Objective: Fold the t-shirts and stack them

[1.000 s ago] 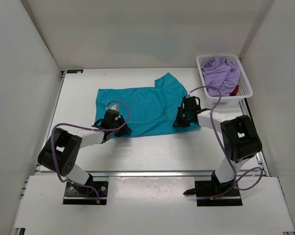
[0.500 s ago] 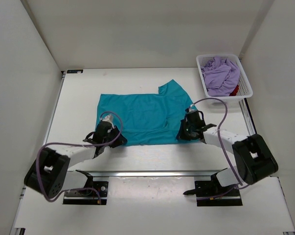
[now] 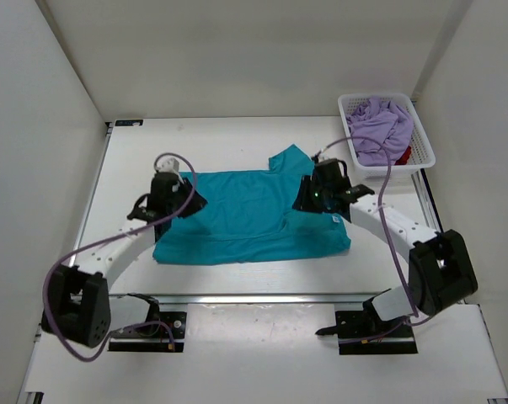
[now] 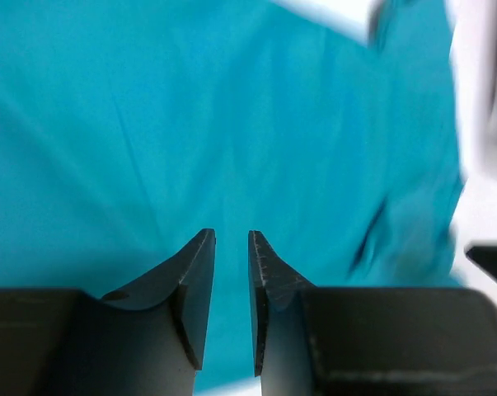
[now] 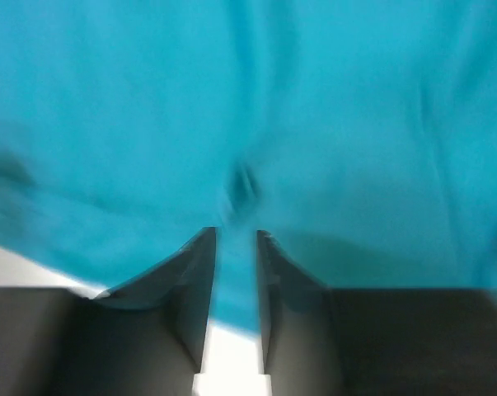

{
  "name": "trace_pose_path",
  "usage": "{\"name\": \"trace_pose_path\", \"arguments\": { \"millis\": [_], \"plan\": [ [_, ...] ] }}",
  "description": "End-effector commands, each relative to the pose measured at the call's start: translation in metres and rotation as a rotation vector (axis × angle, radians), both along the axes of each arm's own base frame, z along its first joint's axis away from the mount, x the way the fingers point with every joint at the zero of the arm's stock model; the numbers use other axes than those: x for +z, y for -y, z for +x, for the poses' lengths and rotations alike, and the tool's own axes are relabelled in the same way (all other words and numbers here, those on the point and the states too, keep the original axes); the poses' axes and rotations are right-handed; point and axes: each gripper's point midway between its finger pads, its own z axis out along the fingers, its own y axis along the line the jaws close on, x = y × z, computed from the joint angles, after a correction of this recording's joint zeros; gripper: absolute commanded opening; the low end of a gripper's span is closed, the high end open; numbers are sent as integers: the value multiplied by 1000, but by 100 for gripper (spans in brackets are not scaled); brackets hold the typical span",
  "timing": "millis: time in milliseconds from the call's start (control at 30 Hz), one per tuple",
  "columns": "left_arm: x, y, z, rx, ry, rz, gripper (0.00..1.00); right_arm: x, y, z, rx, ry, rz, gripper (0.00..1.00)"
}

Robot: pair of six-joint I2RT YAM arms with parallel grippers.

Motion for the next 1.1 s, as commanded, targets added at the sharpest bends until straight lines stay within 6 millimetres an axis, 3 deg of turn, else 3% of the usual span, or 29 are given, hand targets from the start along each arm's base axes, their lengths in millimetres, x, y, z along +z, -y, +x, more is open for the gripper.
{"name": "trace_pose_path", "arguments": {
  "millis": [0, 67, 100, 167, 200, 267, 300, 333, 400, 467, 600, 700, 833, 867, 933, 1067],
  "plan": [
    [13, -35, 48, 109, 27, 11, 34, 29, -11, 53, 19, 121, 51, 17],
    [2, -52, 74, 167, -8, 11, 33, 33, -24, 67, 59, 139, 99, 3],
    [11, -67, 90, 220, 15, 26, 33, 40, -33, 78, 71, 159, 139, 0],
    [1, -86, 121, 272, -22, 54, 32, 38, -46, 85, 95, 166, 168, 0],
    [-15, -99, 127, 291, -77, 78, 32, 41, -54, 85, 108, 170, 187, 0],
    [-2, -118, 161, 332, -52, 130, 33, 32, -62, 78, 142, 155, 173, 0],
    [-22, -128, 161, 329, -109, 165, 33, 34, -67, 74, 153, 164, 170, 0],
    [-9, -141, 175, 350, -93, 173, 34, 31, -70, 71, 170, 166, 169, 0],
    [-24, -156, 188, 362, -135, 201, 36, 24, -71, 60, 184, 147, 171, 0],
    [-23, -171, 199, 382, -144, 242, 37, 22, -67, 53, 184, 144, 184, 0],
    [-35, -170, 210, 343, -183, 311, 38, 22, -61, 47, 175, 151, 202, 0],
    [-45, -158, 211, 296, -211, 324, 40, 28, -59, 48, 171, 168, 211, 0],
    [-52, -150, 211, 283, -218, 323, 42, 22, -67, 41, 200, 146, 212, 0],
    [-57, -140, 210, 255, -228, 342, 42, 21, -70, 39, 217, 142, 213, 0],
    [-64, -139, 207, 256, -247, 360, 42, 15, -72, 39, 229, 123, 194, 0],
    [-72, -145, 203, 264, -270, 369, 42, 22, -72, 39, 233, 139, 204, 1]
  ]
}}
